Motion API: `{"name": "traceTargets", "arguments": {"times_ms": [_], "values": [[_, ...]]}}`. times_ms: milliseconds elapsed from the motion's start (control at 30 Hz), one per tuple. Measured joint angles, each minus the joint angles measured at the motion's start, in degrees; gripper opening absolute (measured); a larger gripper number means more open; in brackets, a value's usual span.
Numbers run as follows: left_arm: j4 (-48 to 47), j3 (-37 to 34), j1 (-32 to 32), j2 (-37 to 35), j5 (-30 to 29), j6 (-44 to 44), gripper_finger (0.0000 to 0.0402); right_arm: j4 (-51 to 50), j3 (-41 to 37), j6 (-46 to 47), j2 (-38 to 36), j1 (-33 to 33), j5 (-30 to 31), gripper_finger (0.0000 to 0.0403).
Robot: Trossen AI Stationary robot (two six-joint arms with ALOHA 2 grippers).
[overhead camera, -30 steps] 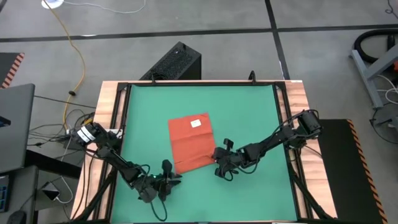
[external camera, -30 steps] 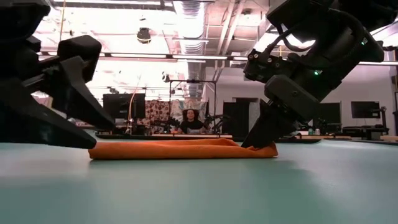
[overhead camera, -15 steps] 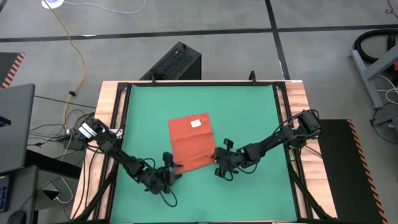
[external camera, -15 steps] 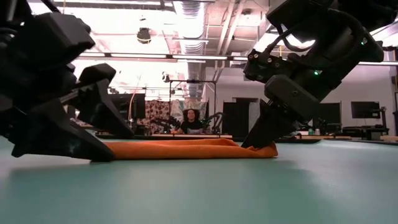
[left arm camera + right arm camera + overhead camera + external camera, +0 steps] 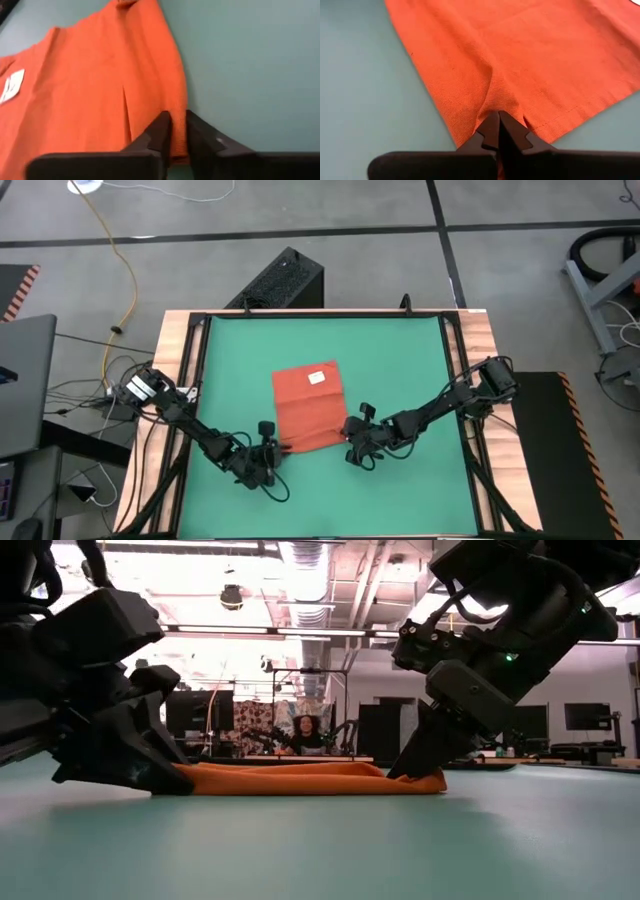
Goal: Roll towel
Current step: Roll the orange towel
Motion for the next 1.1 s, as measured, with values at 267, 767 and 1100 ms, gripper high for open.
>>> {"name": "traceTargets", "arguments": {"times_ms": [267,767,1100], "values": [[-0.66,2.01,-0.61,-0.83,0.51,-1.35,0.0002,-0.60,-0.12,0.04,-3.77,0.13,-0.99,0.0024],[-2.24,2.23,2.75,-6.26,9.32,-2.66,0.0000,2.02,-0.17,-8.36,-12.79,1.46,-0.45,0.0021],[-1.80,2.29,3.30,-6.67,10.02,-1.81,0.0000,7.69,-0.02,-13.64,-6.51,-0.72,-4.52,0.0015]]}}
